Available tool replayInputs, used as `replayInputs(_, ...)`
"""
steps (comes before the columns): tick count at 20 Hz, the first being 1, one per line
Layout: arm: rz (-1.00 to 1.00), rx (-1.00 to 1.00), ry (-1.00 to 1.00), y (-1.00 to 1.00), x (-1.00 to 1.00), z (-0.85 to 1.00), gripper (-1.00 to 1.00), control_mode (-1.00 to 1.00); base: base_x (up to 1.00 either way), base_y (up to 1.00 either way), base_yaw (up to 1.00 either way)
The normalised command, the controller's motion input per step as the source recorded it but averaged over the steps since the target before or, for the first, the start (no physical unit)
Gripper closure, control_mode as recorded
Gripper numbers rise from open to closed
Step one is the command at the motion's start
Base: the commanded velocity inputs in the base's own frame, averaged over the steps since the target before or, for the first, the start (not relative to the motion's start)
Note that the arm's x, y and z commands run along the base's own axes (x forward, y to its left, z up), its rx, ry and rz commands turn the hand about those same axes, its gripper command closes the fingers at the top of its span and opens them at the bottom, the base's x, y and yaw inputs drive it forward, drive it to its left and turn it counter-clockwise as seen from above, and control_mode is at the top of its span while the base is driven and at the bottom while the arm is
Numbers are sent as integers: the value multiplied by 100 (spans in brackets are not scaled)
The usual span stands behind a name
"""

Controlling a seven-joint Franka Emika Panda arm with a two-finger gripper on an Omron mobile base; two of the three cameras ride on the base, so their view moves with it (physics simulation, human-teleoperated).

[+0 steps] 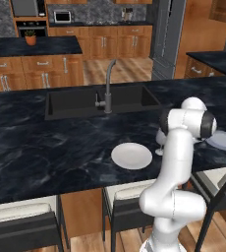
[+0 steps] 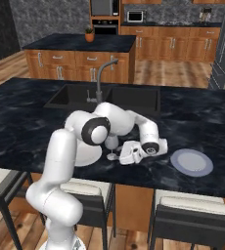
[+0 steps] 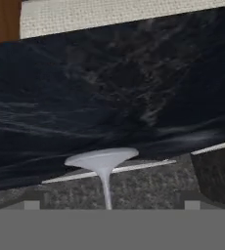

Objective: Retrieve the wine glasses from the counter and place one next to each plate.

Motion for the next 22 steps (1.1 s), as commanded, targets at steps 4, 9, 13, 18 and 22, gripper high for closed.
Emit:
replayInputs(4, -12, 0, -20, -33, -29, 30, -100, -100, 0, 0, 0)
replayInputs(9, -21, 0, -21, -1, -44, 63, -100, -100, 0, 0, 0)
replayInputs(13, -24, 0, -7, -2, -43, 70, -100, -100, 0, 0, 0)
replayInputs(18, -11, 2, -1, -1, -48, 82, -100, -100, 0, 0, 0)
replayInputs(22, 0, 9, 0, 0, -51, 95, -100, -100, 0, 0, 0)
